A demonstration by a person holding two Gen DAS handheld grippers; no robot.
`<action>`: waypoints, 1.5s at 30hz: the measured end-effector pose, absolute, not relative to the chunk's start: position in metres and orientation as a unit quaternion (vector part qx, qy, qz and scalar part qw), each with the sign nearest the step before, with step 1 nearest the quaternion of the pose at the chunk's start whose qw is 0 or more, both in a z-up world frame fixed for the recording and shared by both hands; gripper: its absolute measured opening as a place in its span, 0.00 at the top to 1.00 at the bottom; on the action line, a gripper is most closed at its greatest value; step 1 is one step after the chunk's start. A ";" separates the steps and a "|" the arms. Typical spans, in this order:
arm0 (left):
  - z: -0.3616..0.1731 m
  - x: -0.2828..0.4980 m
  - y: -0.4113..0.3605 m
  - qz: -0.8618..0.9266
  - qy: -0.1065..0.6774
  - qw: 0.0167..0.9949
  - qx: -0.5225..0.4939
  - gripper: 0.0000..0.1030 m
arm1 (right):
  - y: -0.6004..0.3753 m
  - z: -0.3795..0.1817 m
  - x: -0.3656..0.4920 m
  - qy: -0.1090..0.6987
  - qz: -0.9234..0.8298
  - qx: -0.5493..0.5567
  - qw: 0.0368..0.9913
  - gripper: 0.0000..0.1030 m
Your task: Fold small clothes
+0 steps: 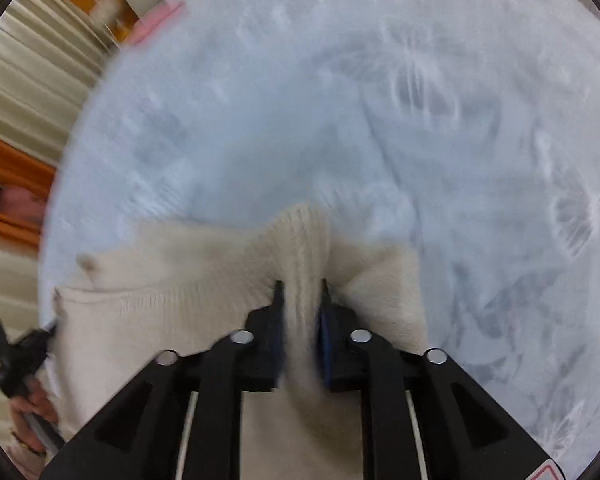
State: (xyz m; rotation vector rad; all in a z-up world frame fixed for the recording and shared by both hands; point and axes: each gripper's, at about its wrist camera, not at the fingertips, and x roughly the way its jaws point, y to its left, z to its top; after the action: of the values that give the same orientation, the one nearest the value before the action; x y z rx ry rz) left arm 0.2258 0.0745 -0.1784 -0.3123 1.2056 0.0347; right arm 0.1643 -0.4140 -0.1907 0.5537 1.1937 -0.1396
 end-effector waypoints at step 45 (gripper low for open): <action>-0.116 0.050 0.047 0.035 0.547 0.835 0.035 0.48 | -0.350 -0.183 -0.020 0.589 -0.097 0.186 0.781 0.74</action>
State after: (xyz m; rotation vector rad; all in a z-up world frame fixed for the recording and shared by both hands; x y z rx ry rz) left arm 0.0499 0.0465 -0.1165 0.0743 1.1588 0.0739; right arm -0.0200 -0.3502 -0.1833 0.4018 1.2718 -0.2097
